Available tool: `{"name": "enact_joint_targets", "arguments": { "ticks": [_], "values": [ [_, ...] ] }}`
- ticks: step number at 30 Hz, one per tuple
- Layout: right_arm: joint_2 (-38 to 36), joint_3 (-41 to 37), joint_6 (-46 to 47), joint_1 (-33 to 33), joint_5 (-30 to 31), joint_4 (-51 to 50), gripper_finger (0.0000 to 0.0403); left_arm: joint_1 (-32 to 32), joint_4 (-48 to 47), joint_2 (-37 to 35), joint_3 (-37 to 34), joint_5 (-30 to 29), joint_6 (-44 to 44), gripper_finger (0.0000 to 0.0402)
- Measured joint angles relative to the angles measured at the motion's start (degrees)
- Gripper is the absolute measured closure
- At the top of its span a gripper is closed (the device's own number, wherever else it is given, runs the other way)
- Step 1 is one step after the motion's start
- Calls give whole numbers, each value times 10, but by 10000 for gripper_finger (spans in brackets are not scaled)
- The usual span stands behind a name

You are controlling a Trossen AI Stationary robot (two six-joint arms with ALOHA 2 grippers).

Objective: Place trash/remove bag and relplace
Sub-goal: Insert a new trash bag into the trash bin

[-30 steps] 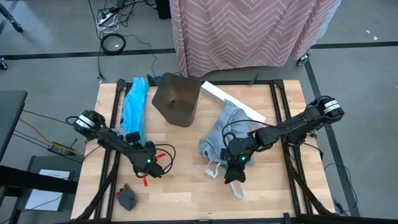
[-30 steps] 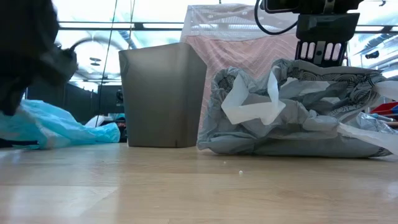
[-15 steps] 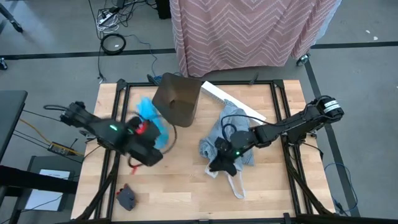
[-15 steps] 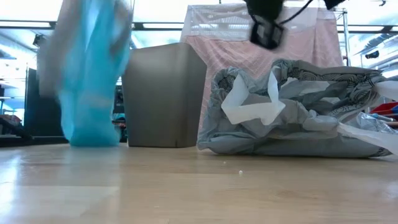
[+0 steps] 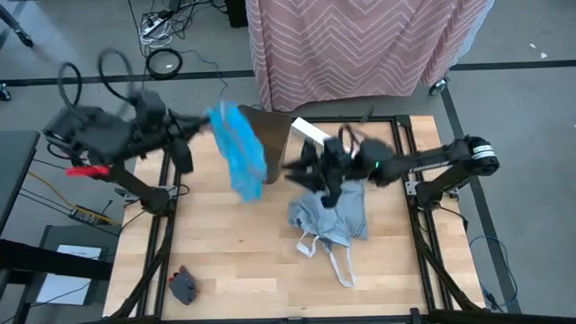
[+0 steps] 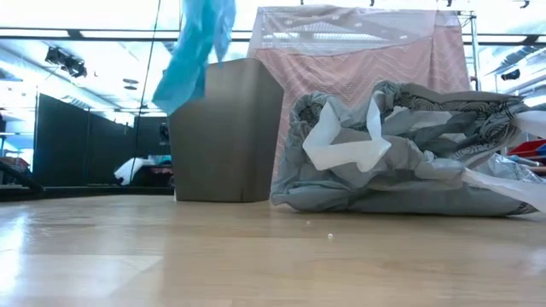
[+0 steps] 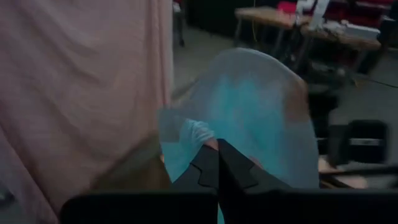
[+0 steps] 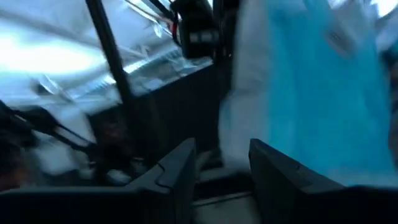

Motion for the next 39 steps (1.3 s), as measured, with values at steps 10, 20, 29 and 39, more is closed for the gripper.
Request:
{"name": "enact_joint_targets", "arguments": {
  "ticks": [10, 20, 29, 39],
  "values": [
    [67, 462, -327, -65, 70, -539, 249, 84, 78, 7, 15, 9, 183, 401],
    [182, 617, -317, -107, -4, -626, 192, 138, 138, 39, 15, 67, 271, 402],
    [232, 618, -291, -124, 44, -594, 224, 149, 140, 47, 15, 87, 271, 401],
    [232, 618, -359, -123, 147, -556, 392, 149, 165, 52, 15, 114, 289, 400]
  ]
}}
